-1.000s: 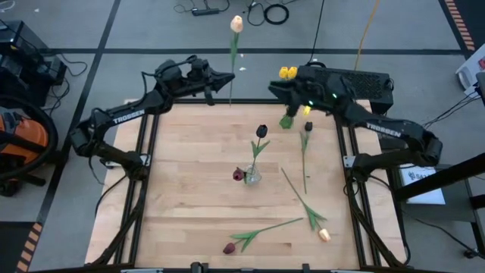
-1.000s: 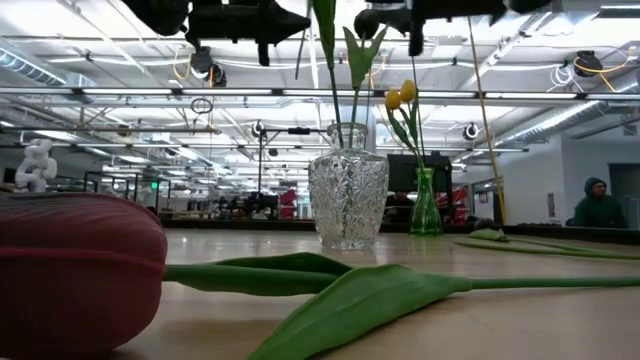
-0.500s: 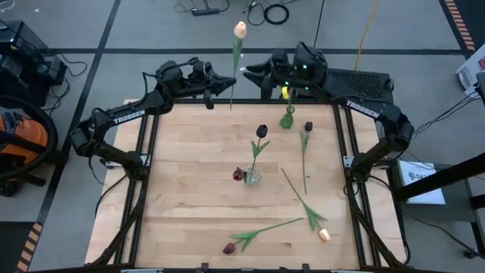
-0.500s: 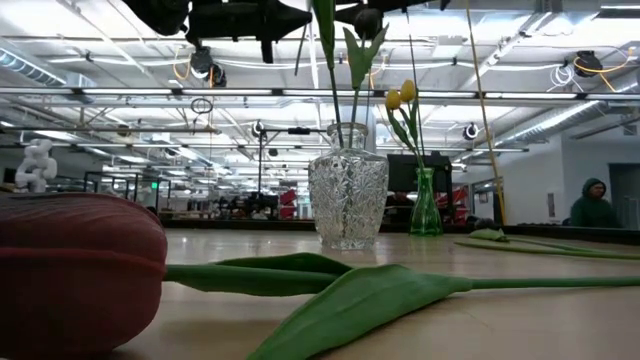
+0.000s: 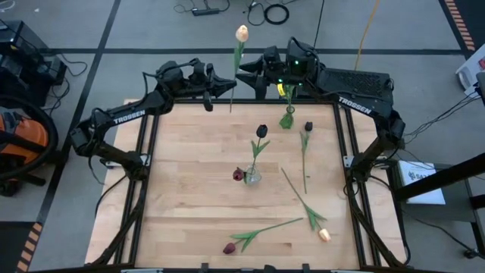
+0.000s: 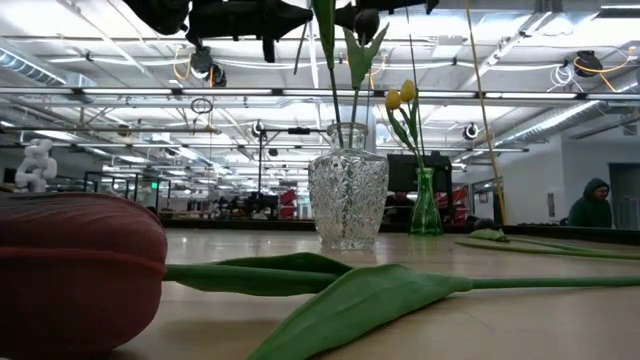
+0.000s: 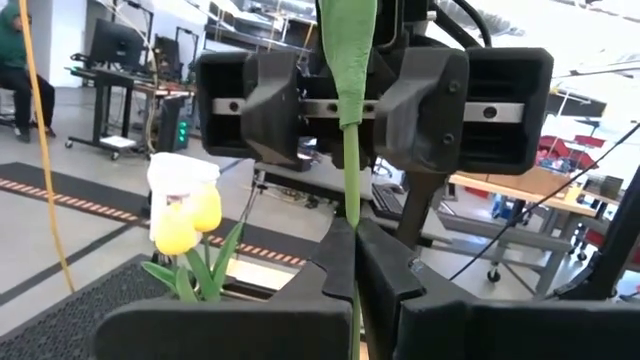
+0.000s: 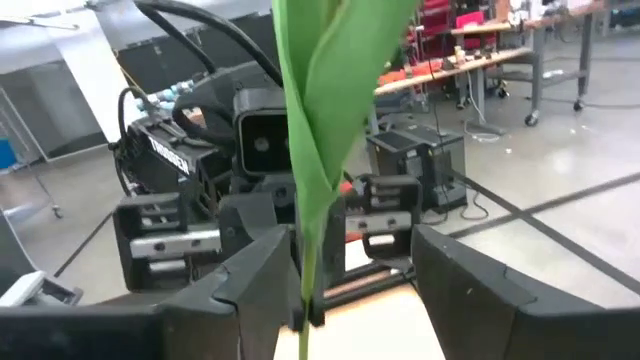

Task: Sort flowers into vase by color
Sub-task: Put the top light pink tulip into the green vase

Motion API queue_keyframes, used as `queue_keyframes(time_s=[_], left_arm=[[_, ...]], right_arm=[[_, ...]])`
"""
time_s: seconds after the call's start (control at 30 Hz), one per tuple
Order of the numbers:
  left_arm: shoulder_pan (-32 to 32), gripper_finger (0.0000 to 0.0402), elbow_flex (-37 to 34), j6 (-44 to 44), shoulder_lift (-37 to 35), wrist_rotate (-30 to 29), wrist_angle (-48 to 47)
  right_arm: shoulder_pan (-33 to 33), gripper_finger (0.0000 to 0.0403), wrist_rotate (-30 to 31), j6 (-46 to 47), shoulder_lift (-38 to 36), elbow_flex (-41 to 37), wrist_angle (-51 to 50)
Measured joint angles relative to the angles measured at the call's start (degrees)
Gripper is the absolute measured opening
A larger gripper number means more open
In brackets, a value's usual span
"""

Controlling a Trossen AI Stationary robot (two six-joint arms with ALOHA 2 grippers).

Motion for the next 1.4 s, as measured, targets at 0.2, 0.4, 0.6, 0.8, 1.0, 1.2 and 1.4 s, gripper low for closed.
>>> queue_keyframes(time_s=[0.2,0.4,0.6,0.8,1.0,1.2,1.4], left_arm=[[-0.6,0.0001,0.0,0.0,0.0,0.1,-0.3],[-1.3,0.0001,0.0,0.0,0.0,0.1,-0.4],[-2.0,0.0001,0.0,0.0,0.0,0.0,-0.5],[-2.1,0.0011,0.0,0.0,-0.1,-0.4,-0.8],[-2.1,0.0016,0.0,-2.3,-0.1,-0.4,-2.7],[-2.1,0.0025,0.1,-4.2,-0.1,-0.3,-3.1],[-2.2,0.0087,0.0,-4.0,0.0,-0.1,-3.6]], right_arm=[[0.3,0.0195,-0.2,-0.7,0.3,0.0,4.9],[0.5,0.0156,-0.2,-1.6,0.2,0.0,6.3],[1.1,0.0097,-0.4,-2.4,0.2,0.0,5.4],[1.1,0.0016,-0.5,-3.0,0.2,0.0,5.4],[1.1,0.0016,-0.5,-2.5,0.2,0.0,4.9],[1.1,0.0010,-0.4,-2.5,0.3,0.0,3.7],[1.0,0.0011,0.0,-2.5,0.1,0.0,1.7]])
